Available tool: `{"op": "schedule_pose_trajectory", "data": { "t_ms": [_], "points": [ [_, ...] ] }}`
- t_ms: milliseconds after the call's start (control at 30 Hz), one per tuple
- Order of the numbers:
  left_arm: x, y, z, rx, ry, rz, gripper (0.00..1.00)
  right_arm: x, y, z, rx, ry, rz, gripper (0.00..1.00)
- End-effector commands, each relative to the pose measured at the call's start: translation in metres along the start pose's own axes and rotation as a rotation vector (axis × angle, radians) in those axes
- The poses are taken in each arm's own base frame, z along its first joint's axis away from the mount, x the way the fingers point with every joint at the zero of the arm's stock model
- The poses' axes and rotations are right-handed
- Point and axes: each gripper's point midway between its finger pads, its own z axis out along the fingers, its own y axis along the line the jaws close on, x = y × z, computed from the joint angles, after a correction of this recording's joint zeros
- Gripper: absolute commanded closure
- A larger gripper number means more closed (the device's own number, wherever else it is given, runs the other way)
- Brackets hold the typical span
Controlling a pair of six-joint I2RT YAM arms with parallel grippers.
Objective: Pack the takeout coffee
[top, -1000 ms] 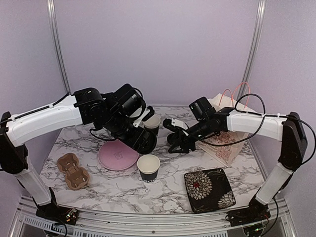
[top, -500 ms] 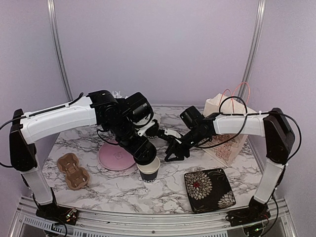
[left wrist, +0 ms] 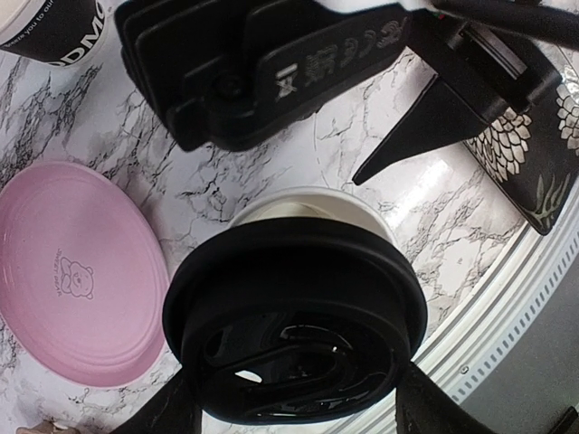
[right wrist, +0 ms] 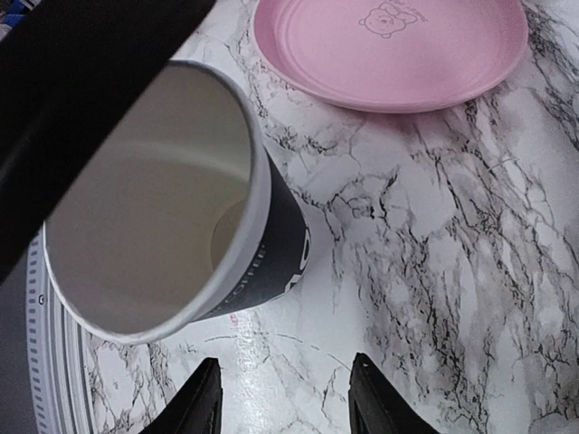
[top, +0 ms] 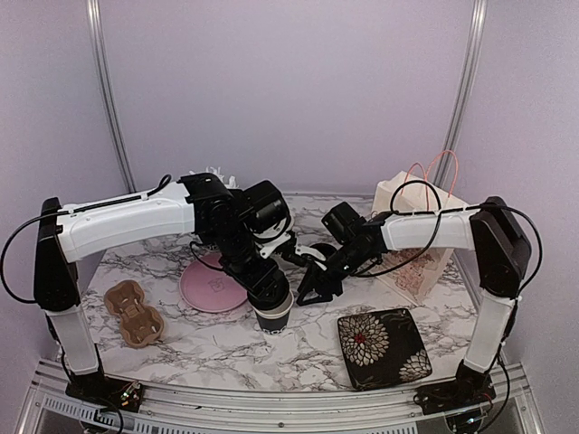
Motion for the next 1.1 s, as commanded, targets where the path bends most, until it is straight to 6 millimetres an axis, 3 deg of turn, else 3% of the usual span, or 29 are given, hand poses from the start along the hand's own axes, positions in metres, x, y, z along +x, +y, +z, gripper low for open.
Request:
{"op": "schedule_pose_trajectory", "data": {
  "t_ms": [0, 433, 800, 1067],
  "points": [
    [0.000, 0.000, 0.001, 0.000, 0.021, 0.019, 0.31, -0.016, 0.005, -0.002, -0.025, -0.027, -0.015, 0.54],
    [0.000, 0.001, 0.012, -0.009, 0.043, 0.032, 0.31, -0.013, 0.010, 0.001, -0.059, -0.025, -0.012, 0.55],
    [-0.008, -0.010, 0.010, 0.049, 0.027, 0.041, 0.33, -0.012, 0.012, 0.007, -0.102, -0.028, 0.010, 0.56],
    [-0.005, -0.010, 0.021, 0.049, 0.041, 0.040, 0.34, -0.010, 0.014, 0.012, -0.134, -0.031, 0.040, 0.58]
  ]
}}
